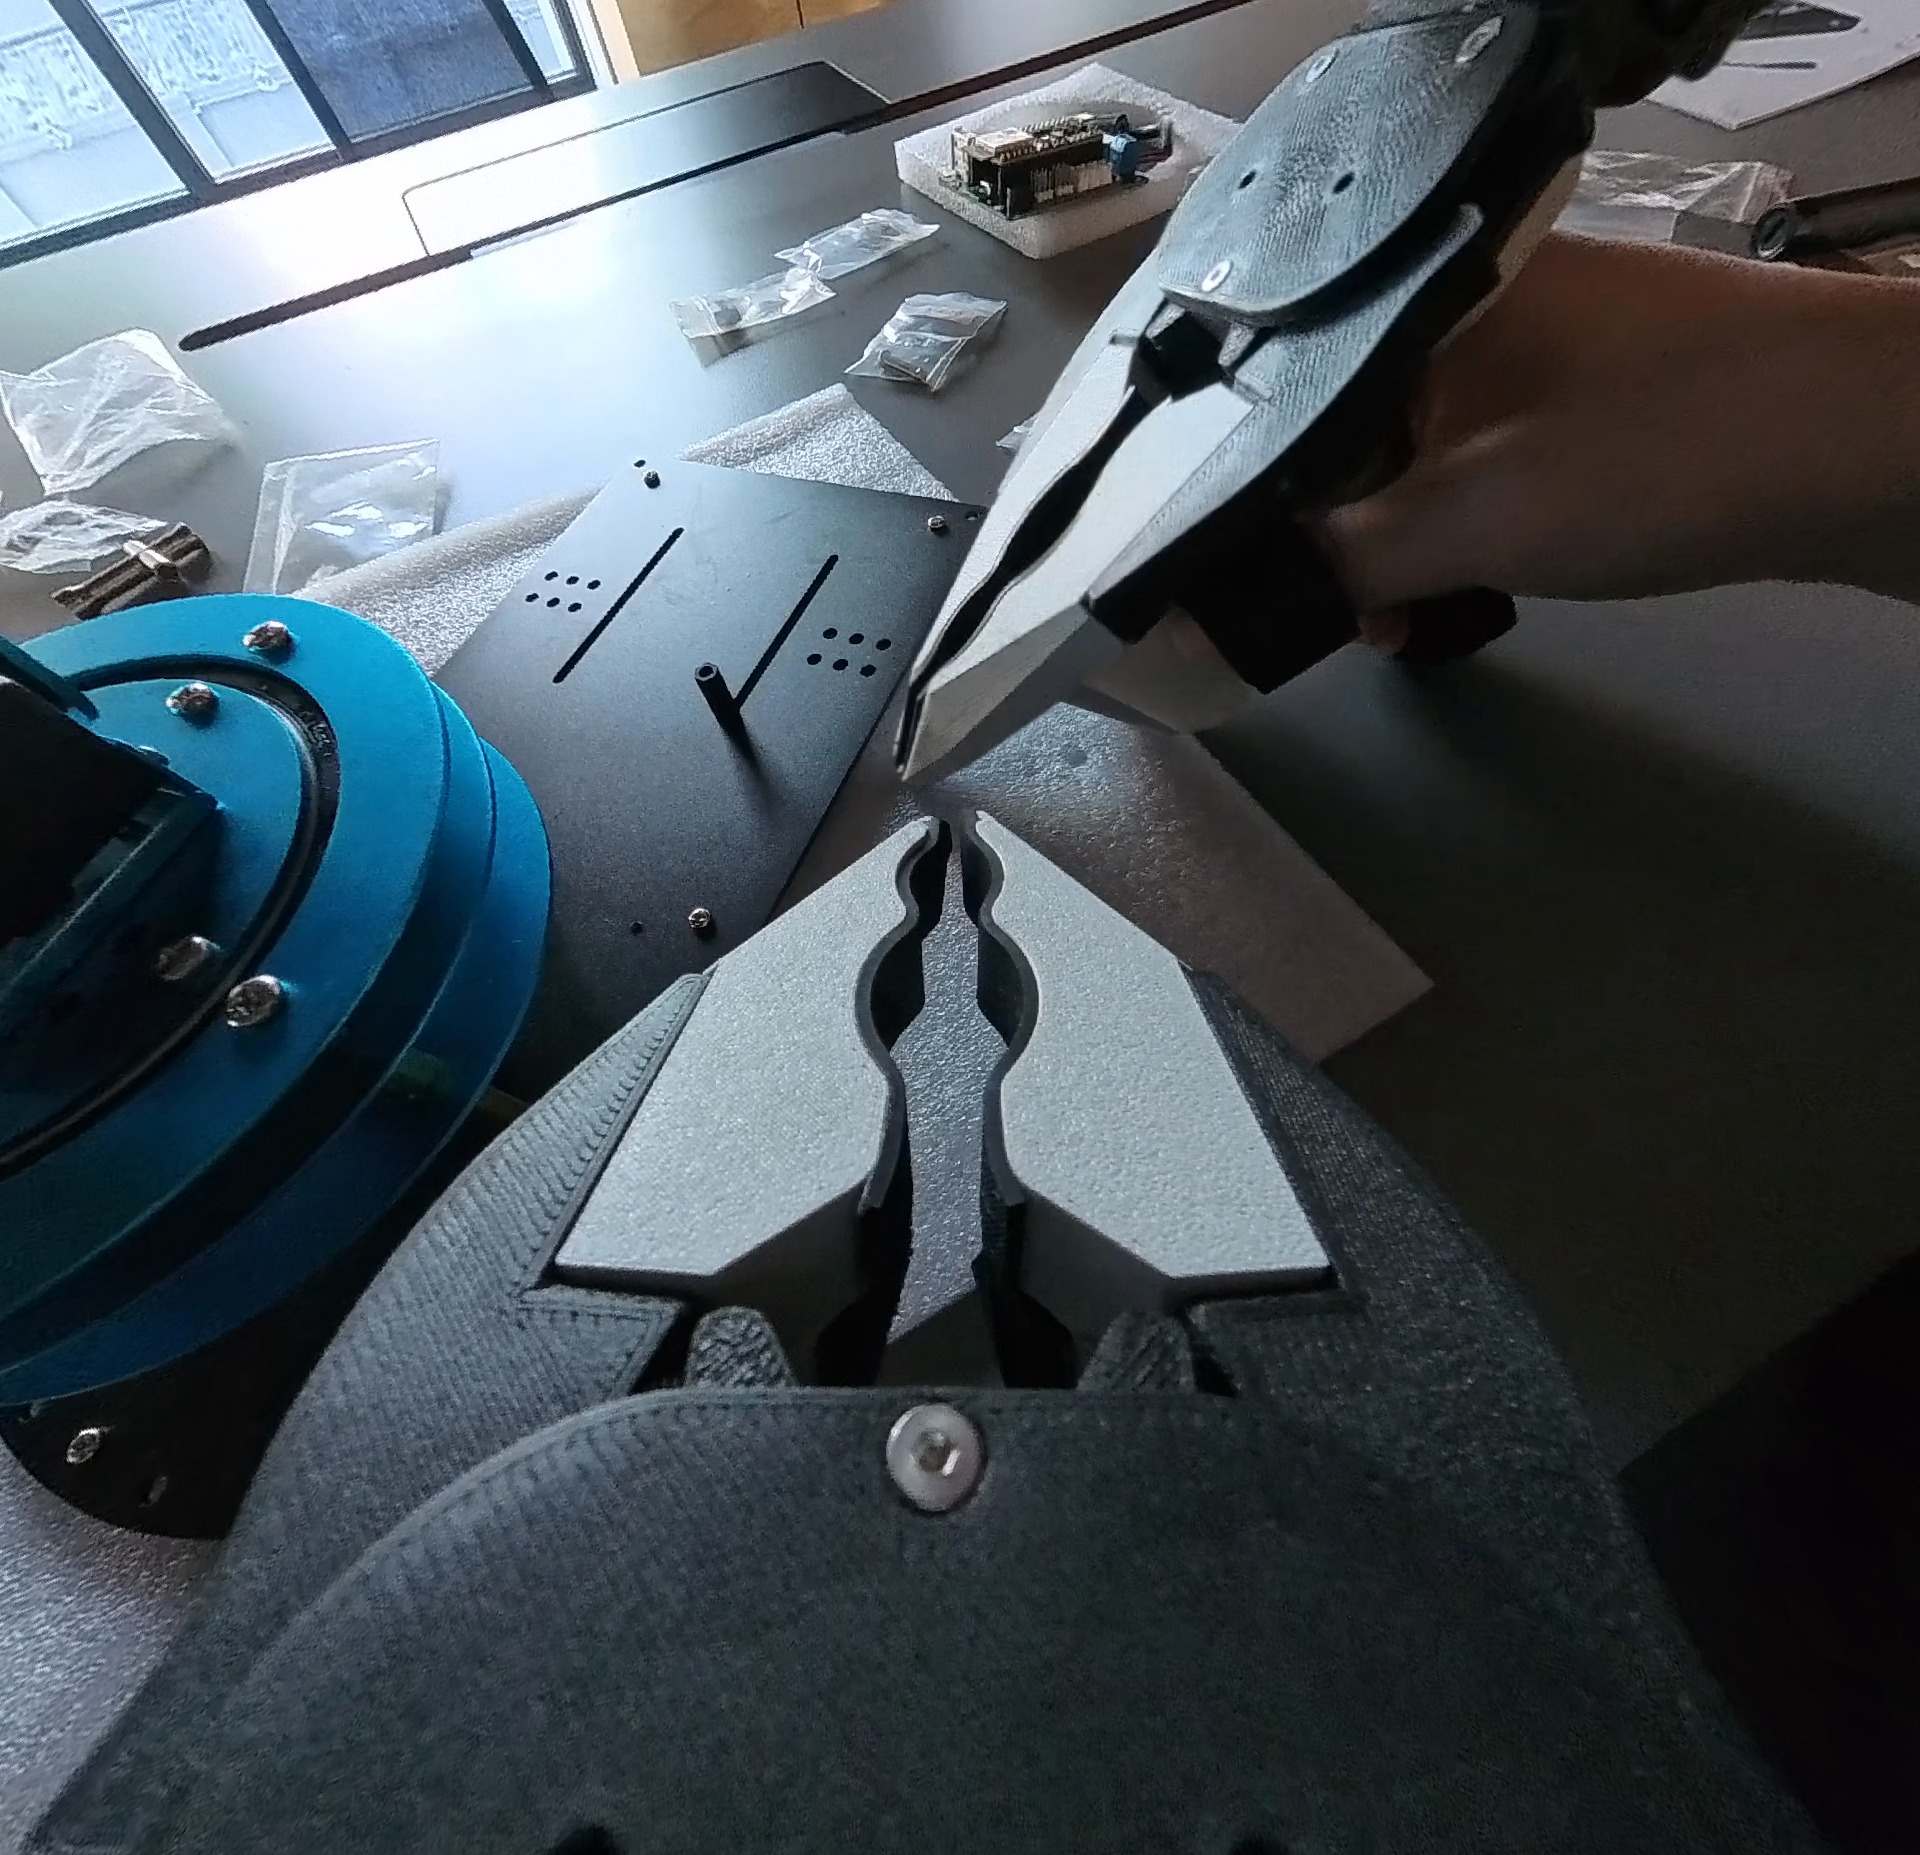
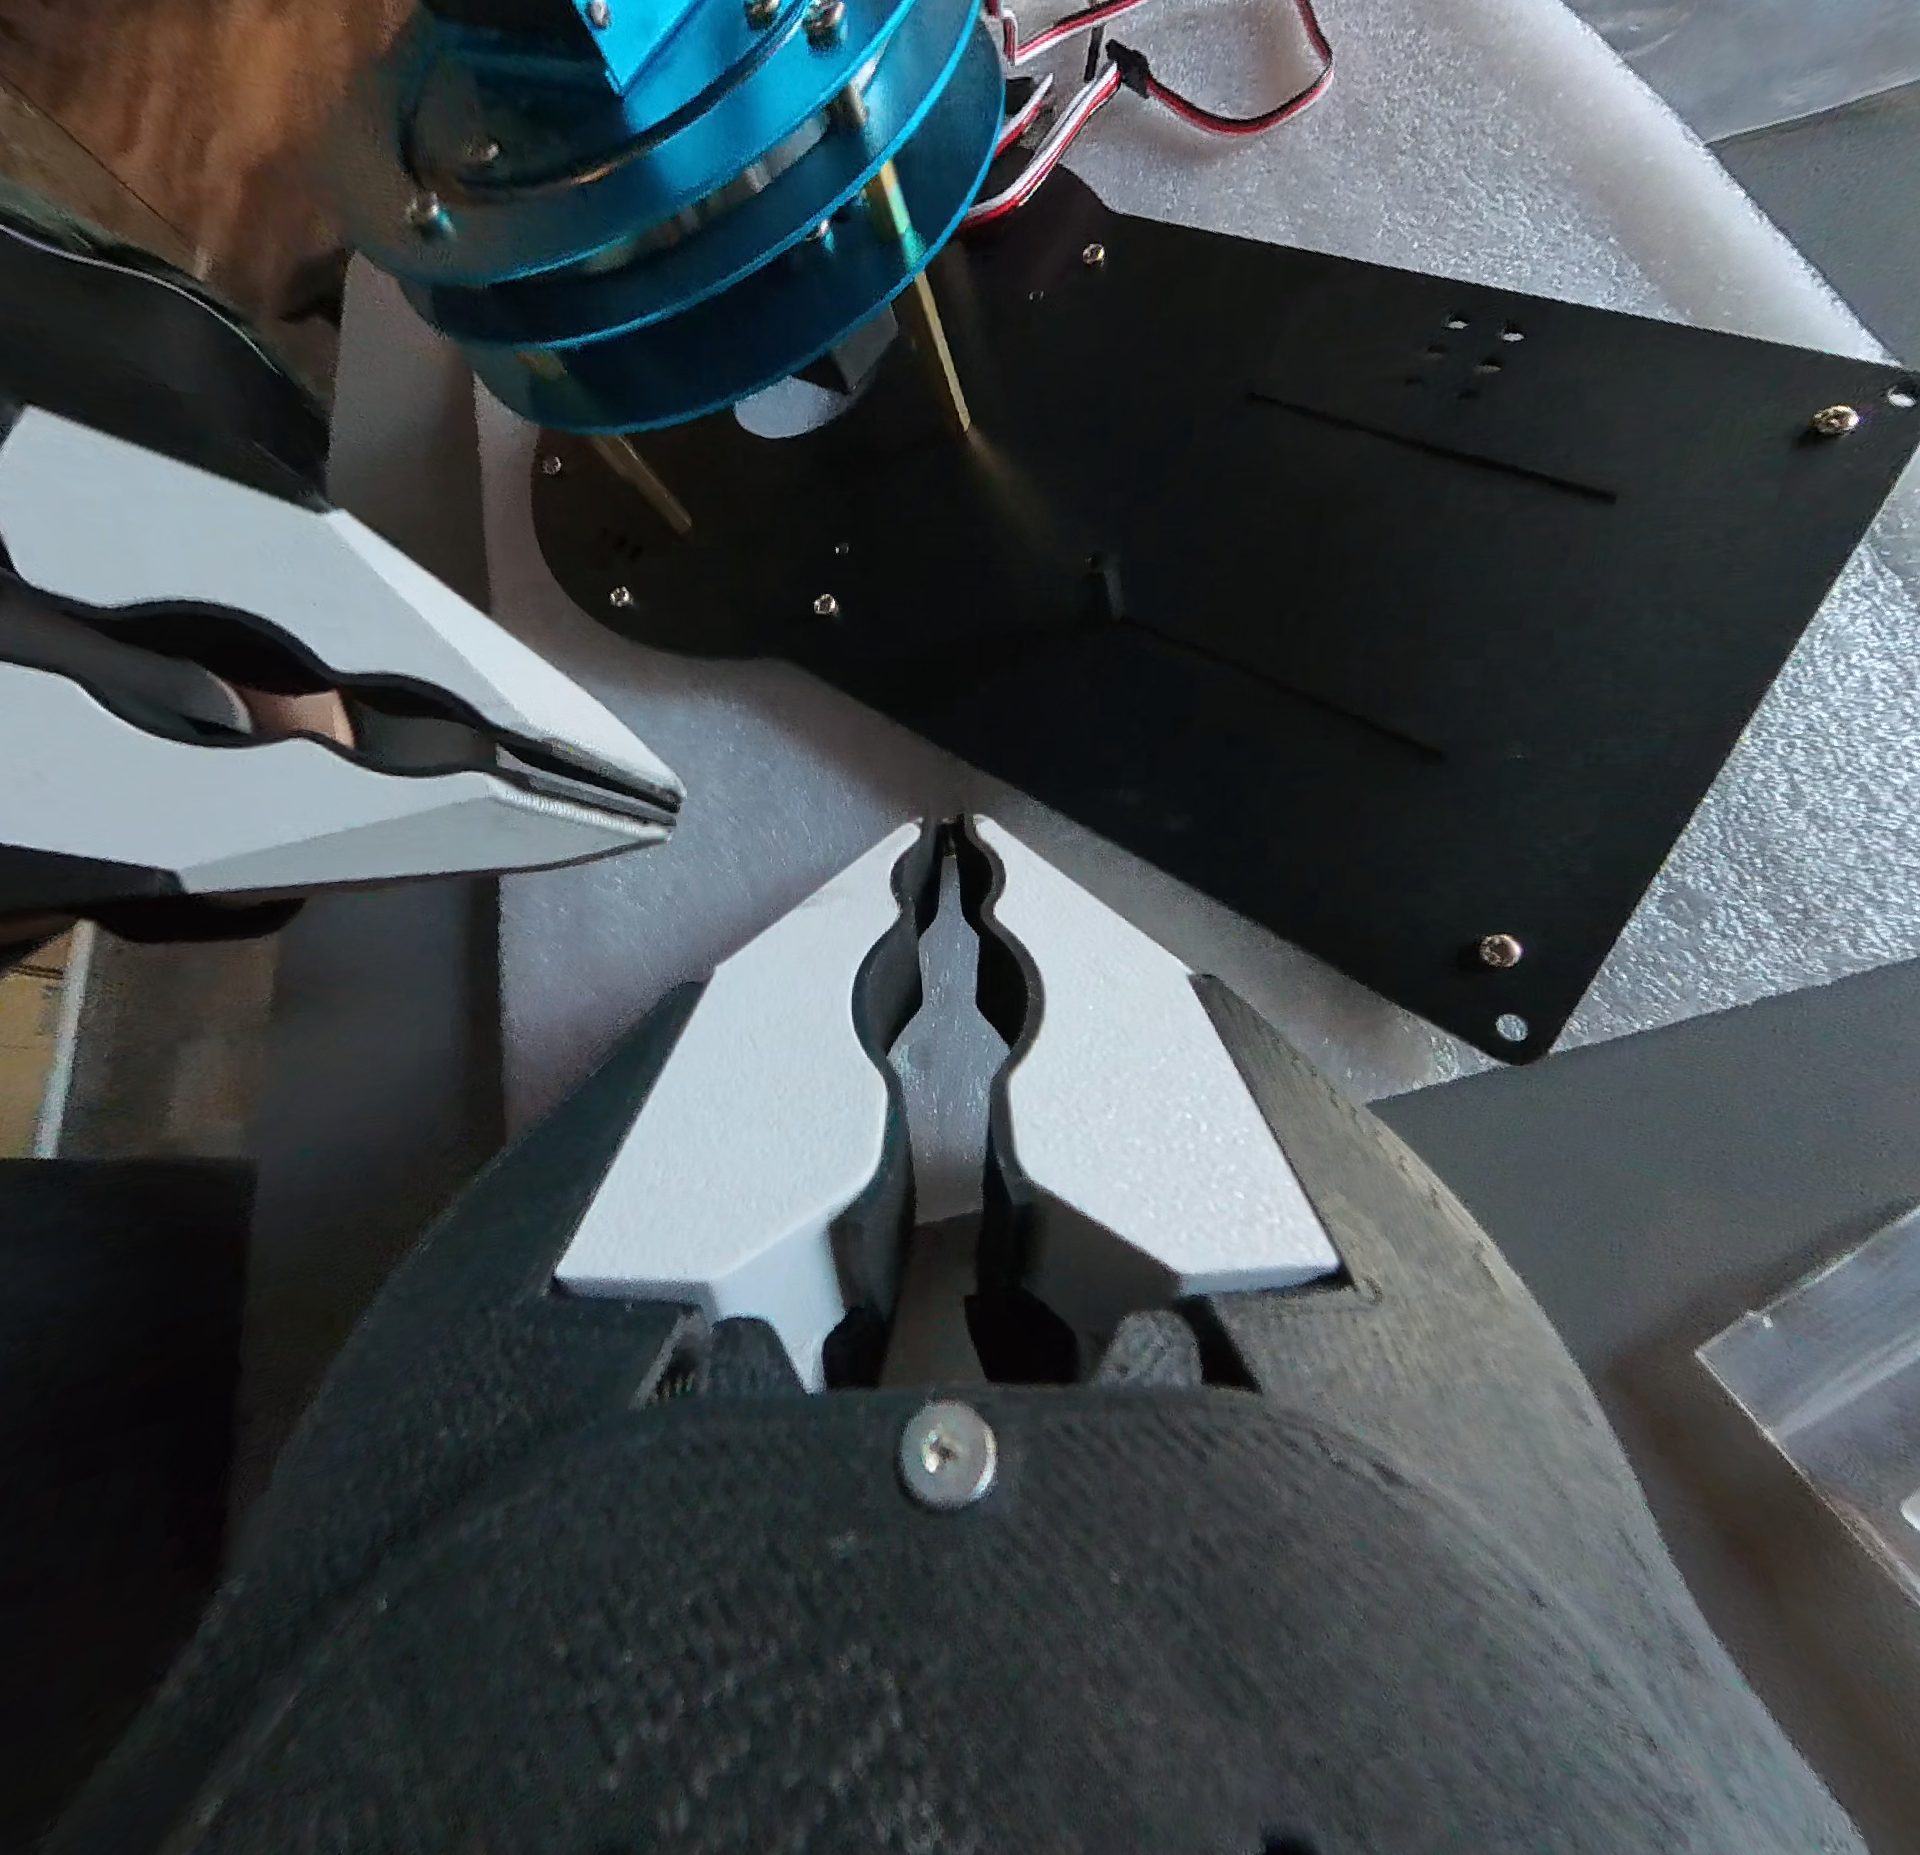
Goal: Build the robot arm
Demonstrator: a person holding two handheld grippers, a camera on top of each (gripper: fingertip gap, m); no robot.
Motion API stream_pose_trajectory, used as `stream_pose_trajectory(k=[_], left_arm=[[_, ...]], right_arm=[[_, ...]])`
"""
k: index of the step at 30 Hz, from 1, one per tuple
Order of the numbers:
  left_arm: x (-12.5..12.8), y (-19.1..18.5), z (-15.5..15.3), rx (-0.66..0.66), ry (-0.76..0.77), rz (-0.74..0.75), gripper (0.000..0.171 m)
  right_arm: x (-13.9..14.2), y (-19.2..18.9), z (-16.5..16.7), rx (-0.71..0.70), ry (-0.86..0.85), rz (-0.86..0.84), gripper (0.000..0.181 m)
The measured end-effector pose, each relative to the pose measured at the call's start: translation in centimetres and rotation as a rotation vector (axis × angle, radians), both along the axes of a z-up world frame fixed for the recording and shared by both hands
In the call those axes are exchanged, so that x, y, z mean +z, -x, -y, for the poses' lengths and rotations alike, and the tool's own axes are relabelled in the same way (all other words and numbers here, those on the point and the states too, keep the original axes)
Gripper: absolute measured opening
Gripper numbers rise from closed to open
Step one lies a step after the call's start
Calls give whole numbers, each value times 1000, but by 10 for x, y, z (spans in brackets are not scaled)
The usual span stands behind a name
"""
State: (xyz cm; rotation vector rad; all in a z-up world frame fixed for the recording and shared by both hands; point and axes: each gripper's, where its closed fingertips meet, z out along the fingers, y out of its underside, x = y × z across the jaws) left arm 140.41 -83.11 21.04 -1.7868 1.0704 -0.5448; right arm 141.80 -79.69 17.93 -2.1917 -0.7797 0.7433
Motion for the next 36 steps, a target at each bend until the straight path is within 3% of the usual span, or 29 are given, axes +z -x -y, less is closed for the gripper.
stream_pose_trajectory(k=[36], left_arm=[[-1, 11, 5, 23, 25, 8, 0]], right_arm=[[-2, 4, 2, 49, -107, 109, 5]])
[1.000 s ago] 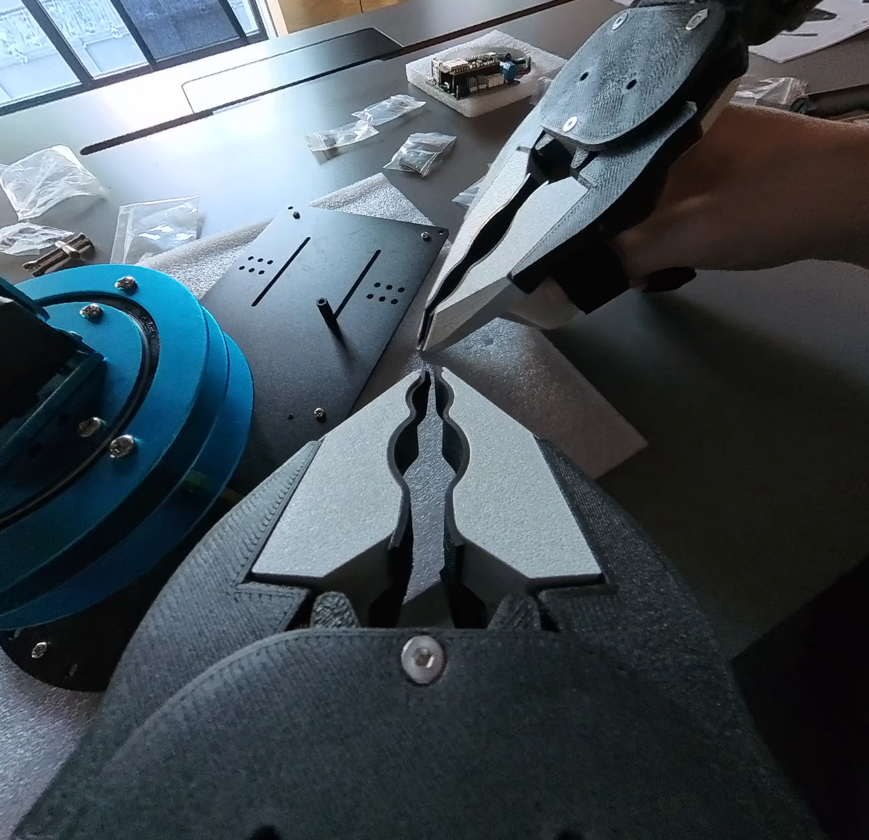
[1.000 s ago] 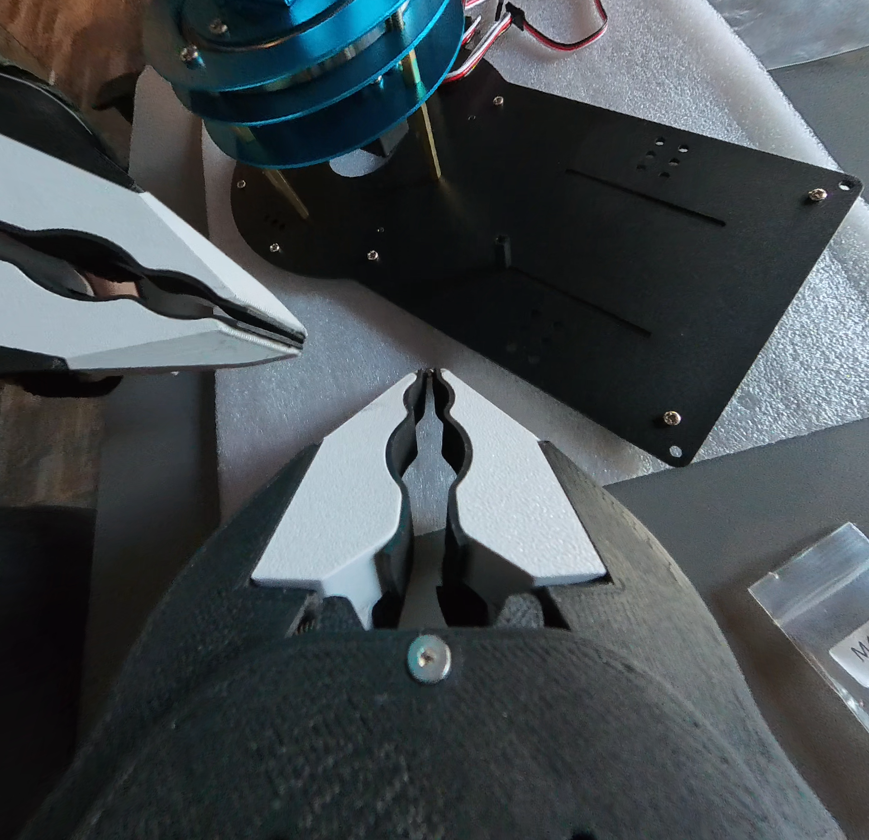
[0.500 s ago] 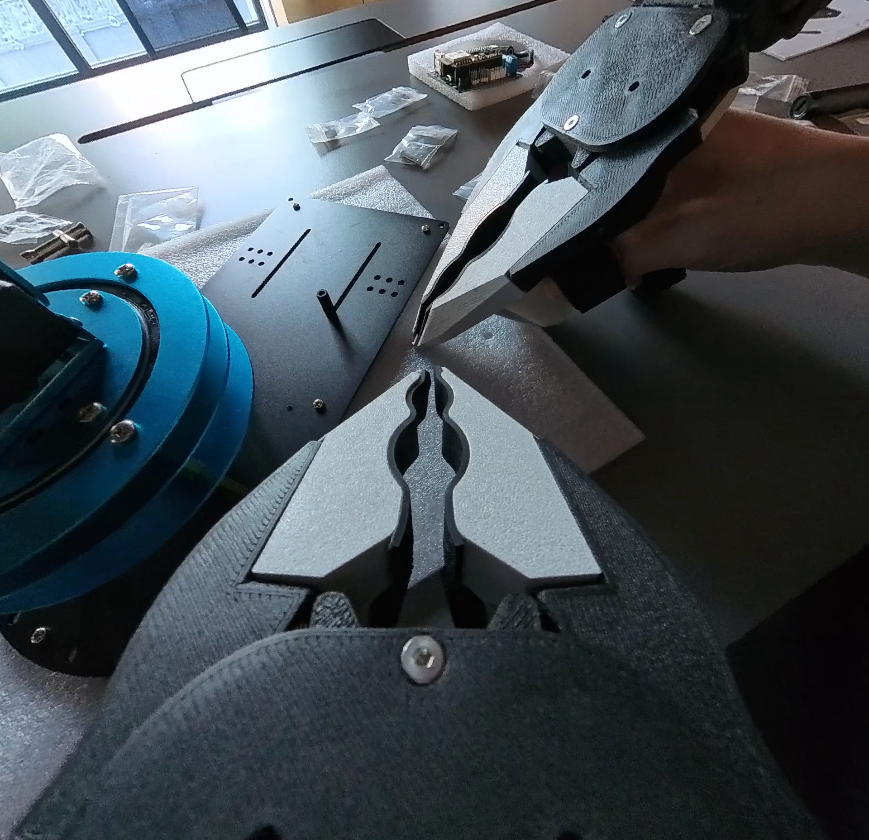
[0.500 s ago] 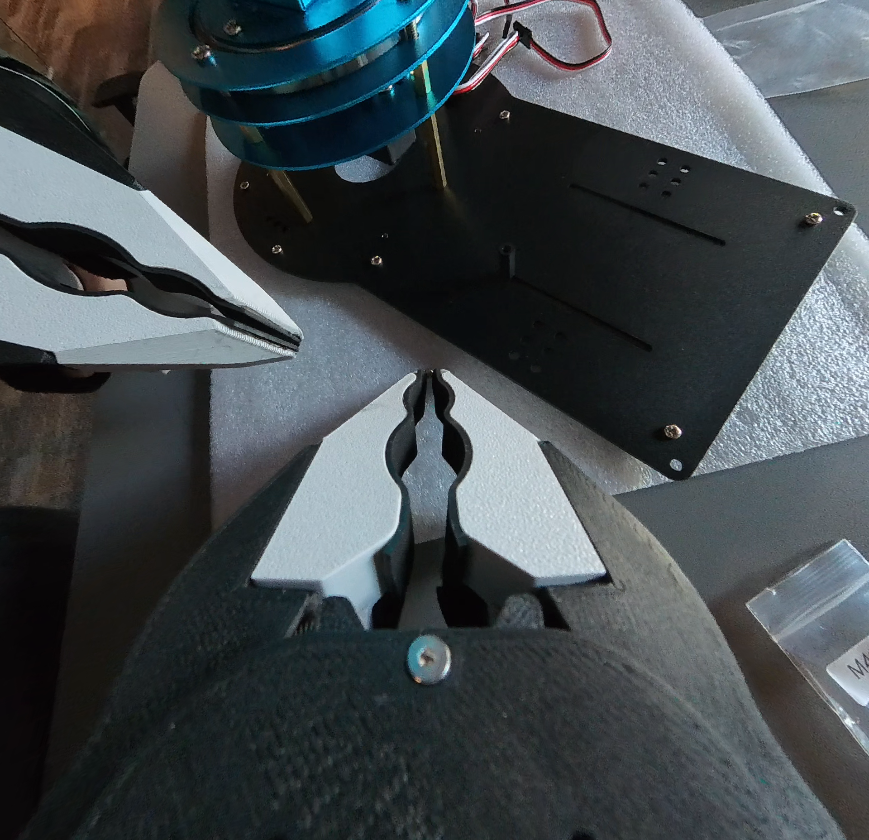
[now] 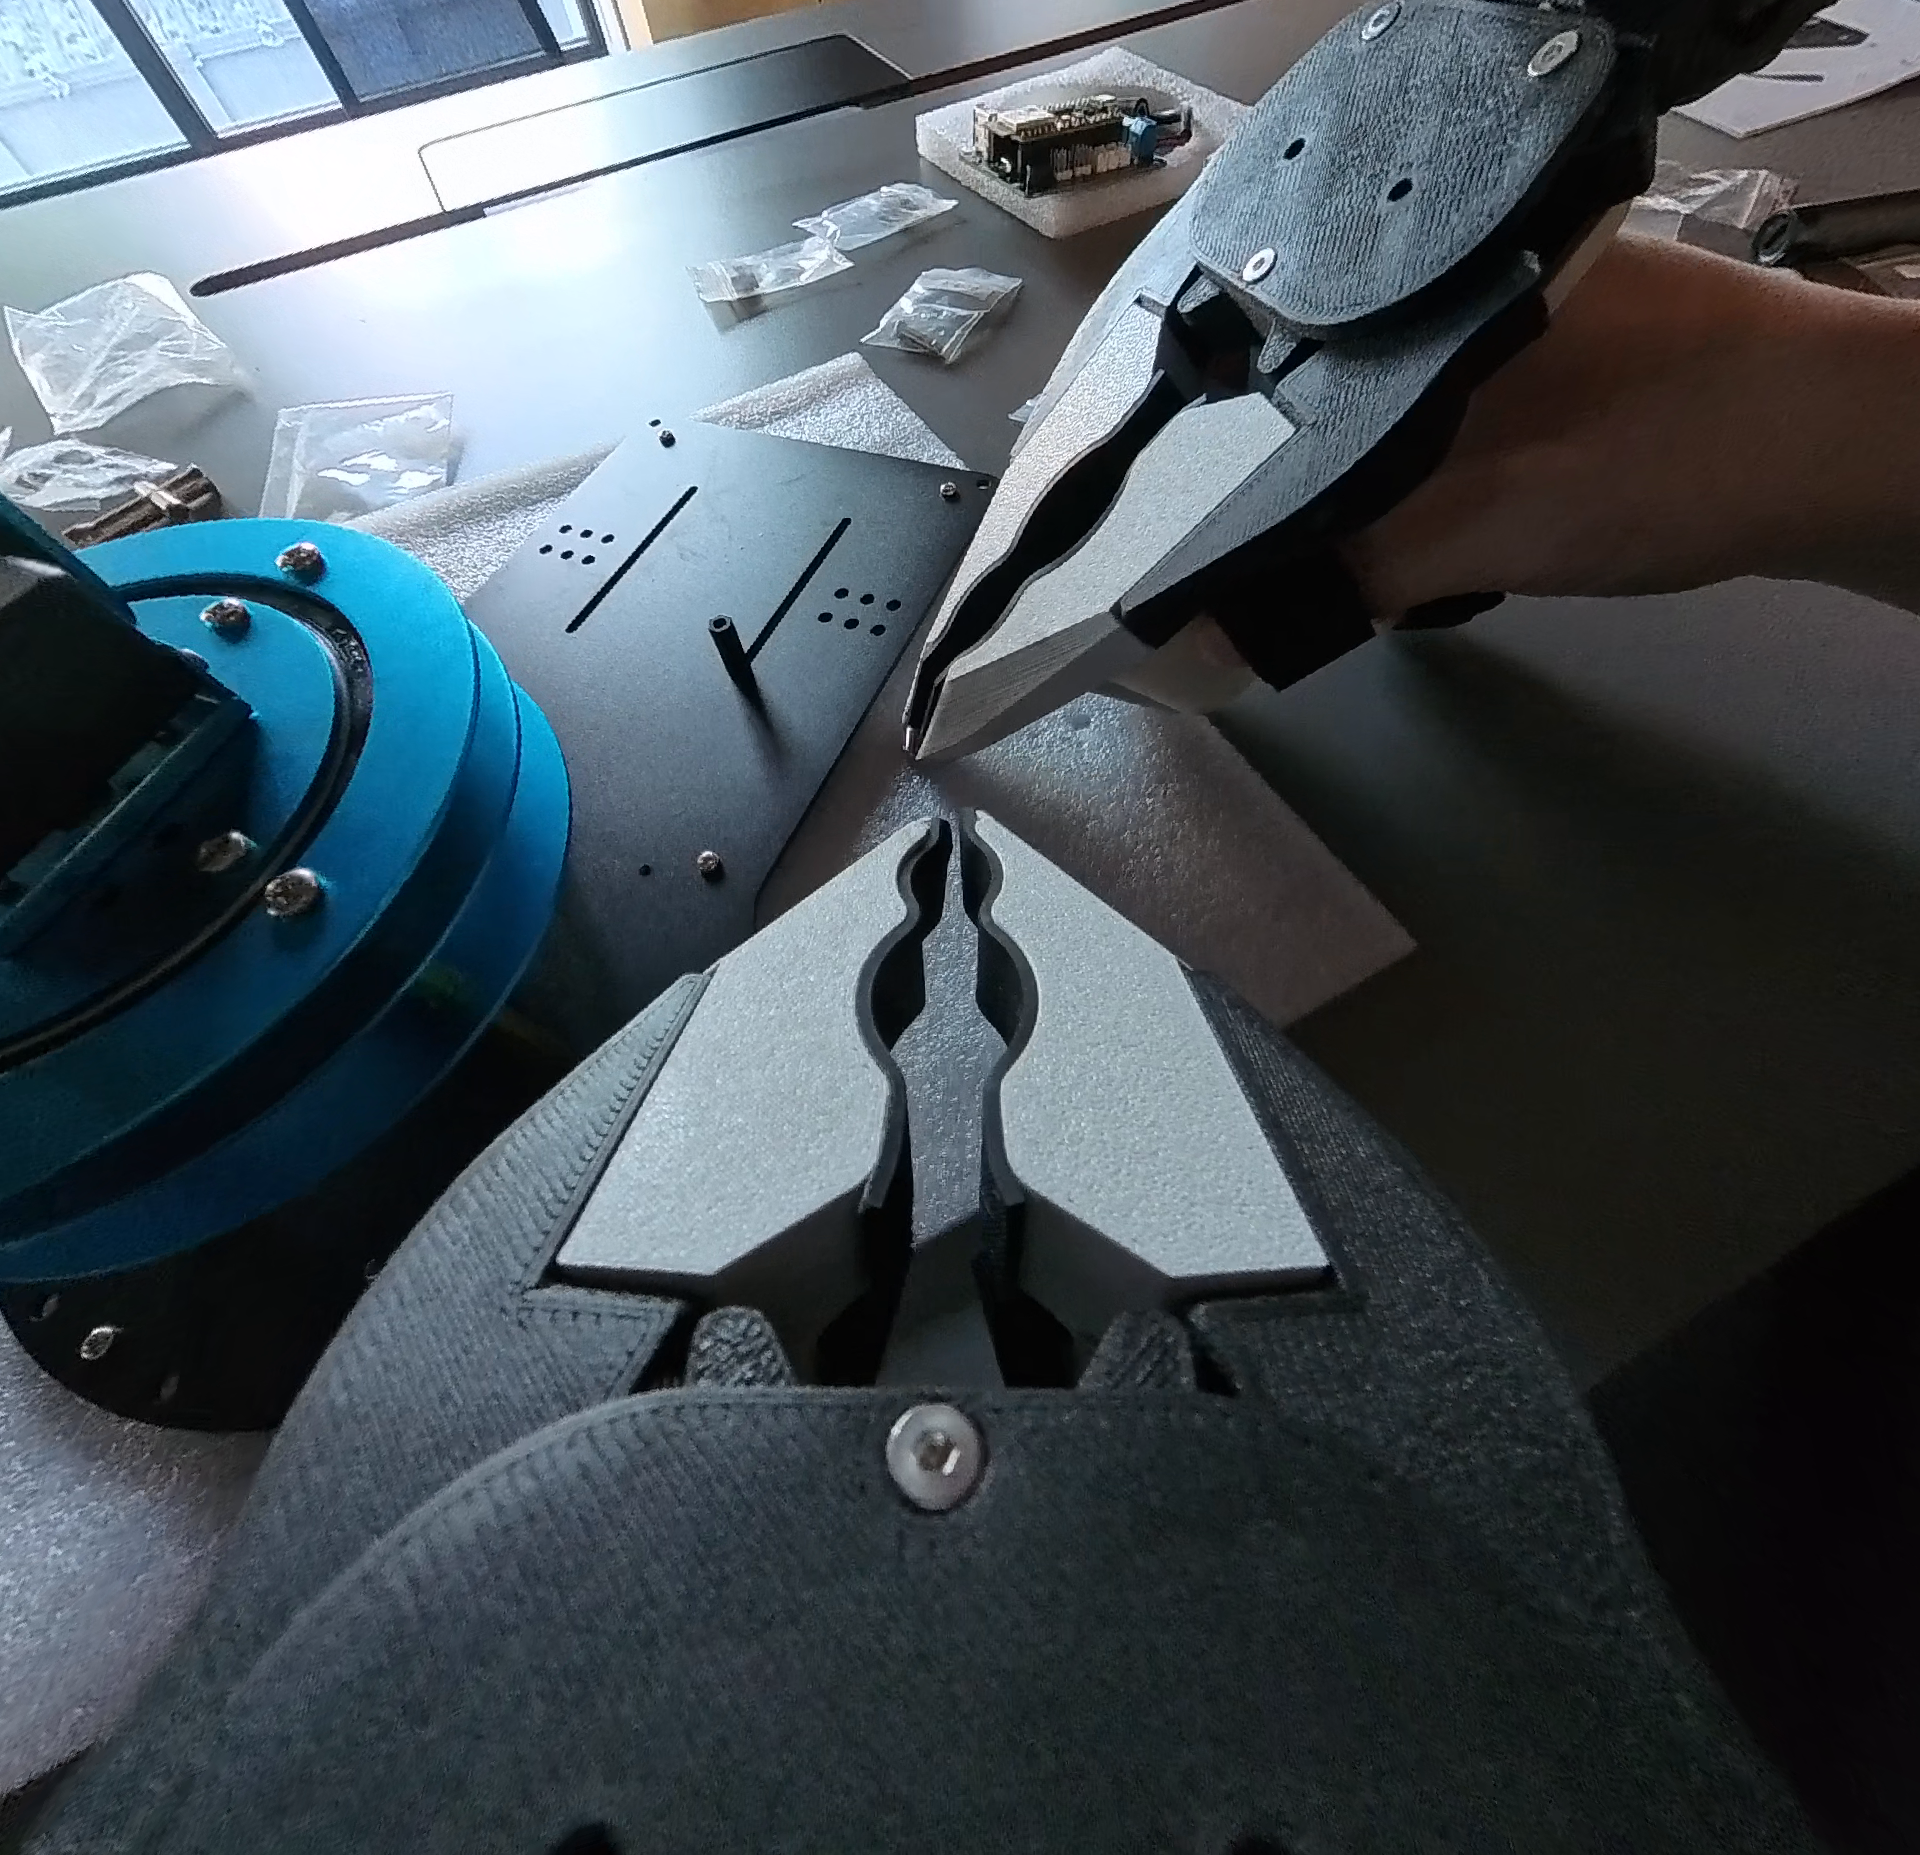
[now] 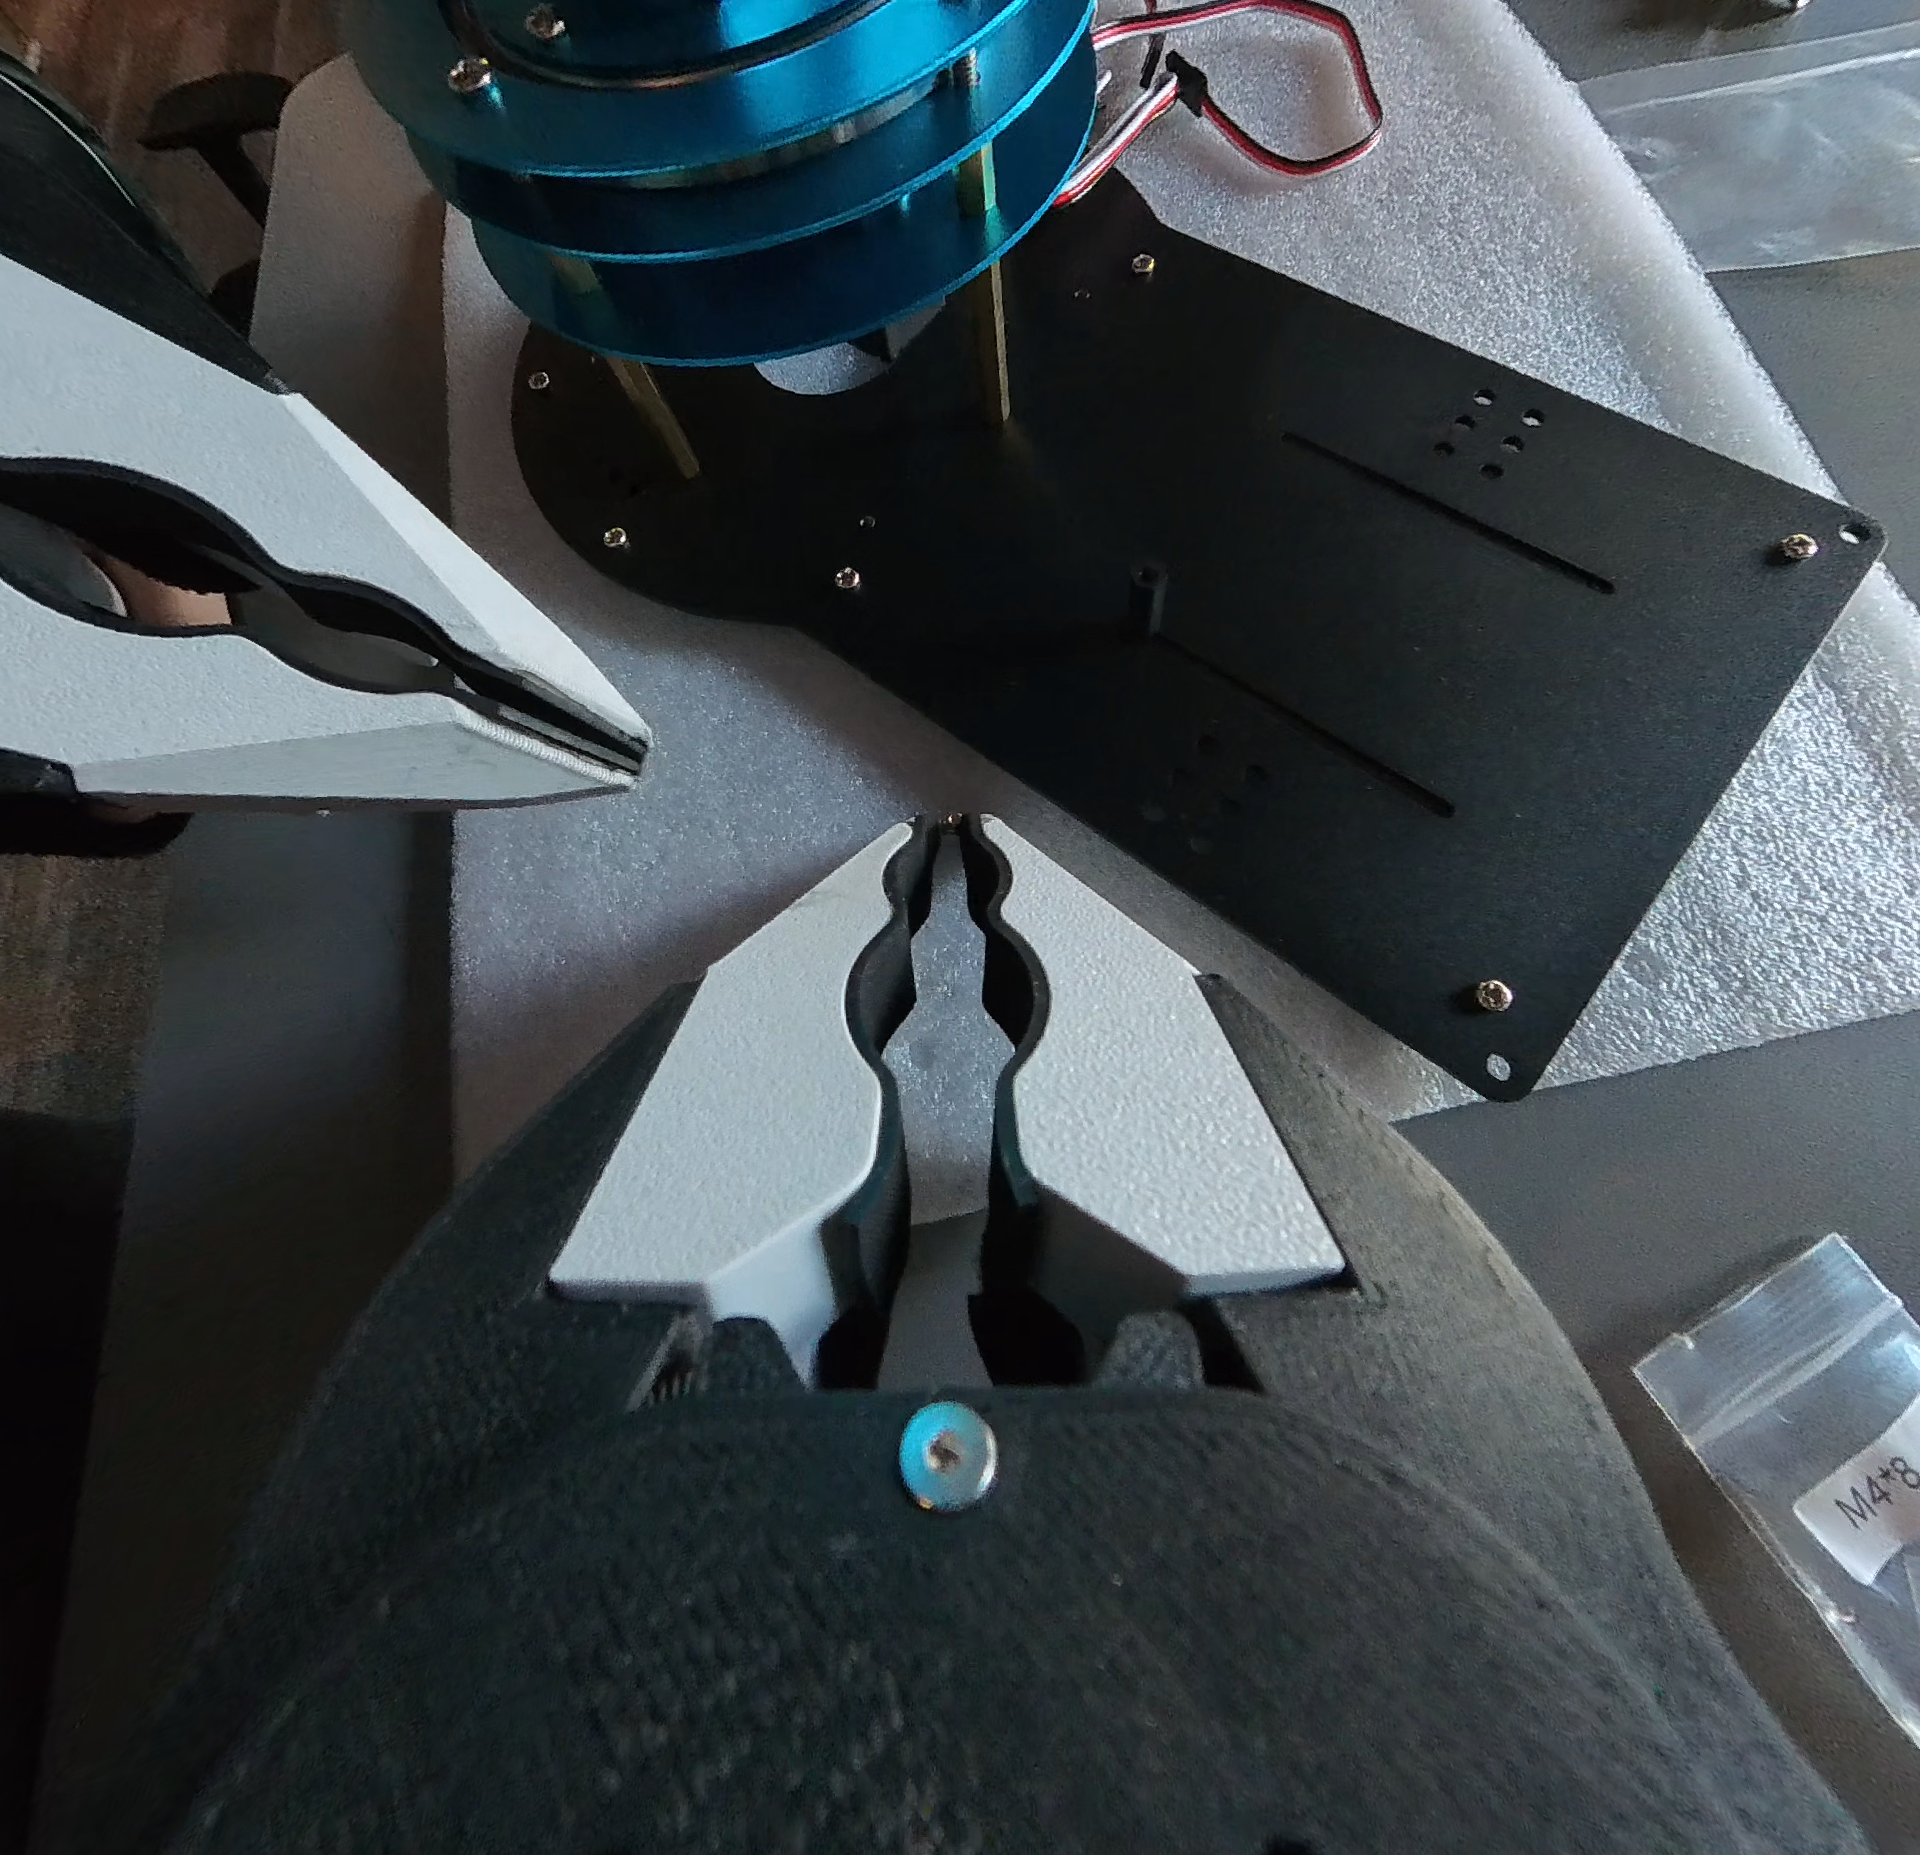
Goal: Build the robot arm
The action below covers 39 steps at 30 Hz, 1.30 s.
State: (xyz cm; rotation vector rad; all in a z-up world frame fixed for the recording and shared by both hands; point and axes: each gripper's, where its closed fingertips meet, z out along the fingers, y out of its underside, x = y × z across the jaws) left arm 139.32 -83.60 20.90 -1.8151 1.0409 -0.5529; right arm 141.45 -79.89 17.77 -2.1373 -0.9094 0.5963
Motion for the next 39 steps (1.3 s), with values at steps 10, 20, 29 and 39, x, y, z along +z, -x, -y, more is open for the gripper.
stream_pose_trajectory(k=[10, 20, 29, 39], left_arm=[[-1, 4, 2, 2, 7, 4, 0], [1, 15, 1, 18, 11, 10, 0], [5, 27, 0, 37, 13, 5, 1], [11, 55, -5, 109, 17, 25, 2]], right_arm=[[0, 2, 0, -5, -15, 12, 4], [2, 3, 0, -4, -36, 10, 2], [2, 2, -1, 1, -25, -8, 3], [2, 4, 2, 26, -13, -22, 9]])
